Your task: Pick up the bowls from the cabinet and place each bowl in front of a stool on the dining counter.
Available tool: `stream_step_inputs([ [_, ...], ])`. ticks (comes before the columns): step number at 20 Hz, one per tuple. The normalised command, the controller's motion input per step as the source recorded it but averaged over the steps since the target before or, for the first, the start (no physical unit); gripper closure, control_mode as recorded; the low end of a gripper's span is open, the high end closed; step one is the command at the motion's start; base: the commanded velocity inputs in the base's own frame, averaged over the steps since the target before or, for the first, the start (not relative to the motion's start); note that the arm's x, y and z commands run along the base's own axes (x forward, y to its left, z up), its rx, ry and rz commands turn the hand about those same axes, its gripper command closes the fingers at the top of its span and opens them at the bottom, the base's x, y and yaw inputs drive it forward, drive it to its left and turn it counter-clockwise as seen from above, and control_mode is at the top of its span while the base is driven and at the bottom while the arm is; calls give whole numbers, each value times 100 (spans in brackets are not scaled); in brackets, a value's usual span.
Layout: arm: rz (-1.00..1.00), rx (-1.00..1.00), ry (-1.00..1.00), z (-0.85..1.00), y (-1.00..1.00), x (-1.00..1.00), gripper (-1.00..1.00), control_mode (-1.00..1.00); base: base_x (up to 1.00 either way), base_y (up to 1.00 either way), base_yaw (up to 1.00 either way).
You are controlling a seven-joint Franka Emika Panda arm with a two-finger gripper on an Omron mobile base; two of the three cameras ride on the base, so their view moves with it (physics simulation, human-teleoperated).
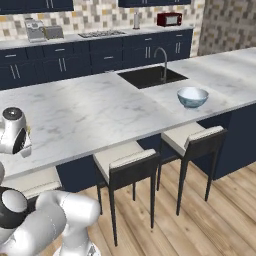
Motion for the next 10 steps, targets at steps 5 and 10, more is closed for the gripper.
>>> stream_step_inputs([
  [5, 3, -5, 0, -55, 44, 38, 100, -100, 0, 0, 0],
  [10, 0, -16, -1, -29, 25, 16, 100, -100, 0, 0, 0],
])
